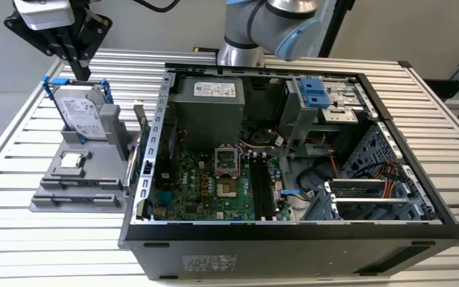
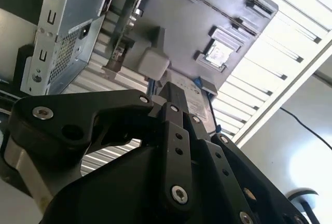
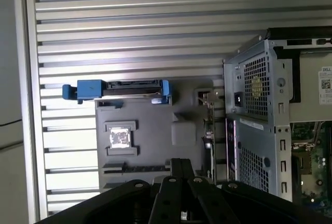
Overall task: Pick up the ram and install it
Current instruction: 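Reach for the ram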
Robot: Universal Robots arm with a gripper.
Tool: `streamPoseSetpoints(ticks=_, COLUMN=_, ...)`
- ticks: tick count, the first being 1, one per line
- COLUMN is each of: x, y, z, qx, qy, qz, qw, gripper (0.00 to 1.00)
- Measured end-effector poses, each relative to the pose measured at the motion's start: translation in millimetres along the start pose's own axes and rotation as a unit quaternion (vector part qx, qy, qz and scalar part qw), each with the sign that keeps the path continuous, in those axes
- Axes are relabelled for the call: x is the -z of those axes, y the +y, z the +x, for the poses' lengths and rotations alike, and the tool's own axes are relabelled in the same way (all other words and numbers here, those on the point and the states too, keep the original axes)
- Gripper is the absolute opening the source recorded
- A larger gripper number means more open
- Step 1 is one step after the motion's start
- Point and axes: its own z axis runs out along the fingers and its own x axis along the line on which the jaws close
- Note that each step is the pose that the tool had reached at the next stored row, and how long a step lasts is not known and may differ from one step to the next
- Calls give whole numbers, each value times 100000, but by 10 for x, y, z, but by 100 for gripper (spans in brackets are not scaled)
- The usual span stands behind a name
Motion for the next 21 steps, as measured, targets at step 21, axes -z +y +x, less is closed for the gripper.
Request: streamPoseSetpoints(ticks=21, x=7, y=-31, z=441, qx=115, qy=7, qz=-2, qw=100000, gripper=0)
